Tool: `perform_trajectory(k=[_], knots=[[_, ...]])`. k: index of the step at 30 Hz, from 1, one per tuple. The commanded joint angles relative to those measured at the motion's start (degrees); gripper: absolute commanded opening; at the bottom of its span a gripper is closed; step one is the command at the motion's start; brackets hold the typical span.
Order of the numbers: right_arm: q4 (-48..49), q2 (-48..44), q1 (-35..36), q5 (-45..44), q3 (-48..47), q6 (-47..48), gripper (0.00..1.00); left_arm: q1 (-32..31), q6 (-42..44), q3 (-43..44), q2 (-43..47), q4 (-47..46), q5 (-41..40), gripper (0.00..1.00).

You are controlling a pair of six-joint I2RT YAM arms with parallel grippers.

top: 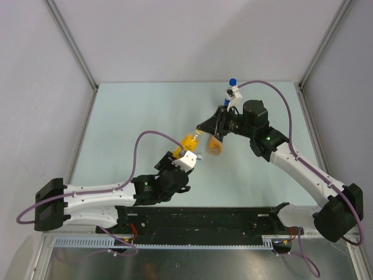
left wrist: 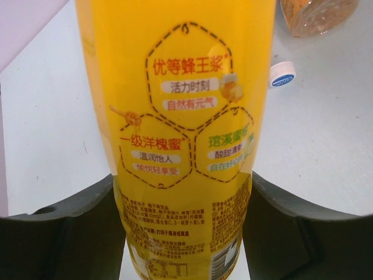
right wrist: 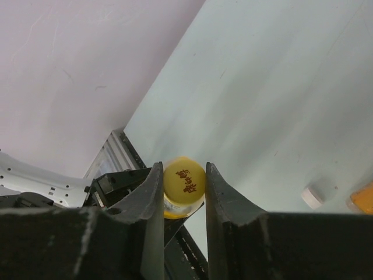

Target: Unscrew the bottle caps

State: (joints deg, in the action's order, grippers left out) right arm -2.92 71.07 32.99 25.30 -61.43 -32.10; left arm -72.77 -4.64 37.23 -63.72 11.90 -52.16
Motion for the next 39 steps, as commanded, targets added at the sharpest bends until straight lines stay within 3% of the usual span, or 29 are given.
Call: perform_trajectory(k=[1,8,13,17,29,39], knots=[[2.3,-0.2,-0.1,4.4,-2.0,0.5,0.00,-0.4,-1.9,1.2,1.0,-2.4,-1.2,0.00],[2.3,-1.2,-0.5,5.7,-1.5,2.5,0.00,-0.2,-2.1,0.2,1.6,-2.7,2.6,0.00],[4.8,-1.8,-0.7,8.0,-1.0,4.4,0.00,0.4,-1.3,-0.6,2.3,-4.5,9.8,0.00],[5.0,-3.1,-0.9,9.6,-0.9,6.8,0.00,1.5,1.1,-2.4,4.3,-8.3,20.4,0.00],[7.2,-10.0,-1.0,17.4,1.6,13.8,0.00,5.1,9.3,-8.9,13.4,-20.8,62.0,0.00],[12.8,-13.9,-1.2,28.4,3.6,16.4,0.00,6.9,9.9,-11.1,17.7,-23.9,79.1,0.00]])
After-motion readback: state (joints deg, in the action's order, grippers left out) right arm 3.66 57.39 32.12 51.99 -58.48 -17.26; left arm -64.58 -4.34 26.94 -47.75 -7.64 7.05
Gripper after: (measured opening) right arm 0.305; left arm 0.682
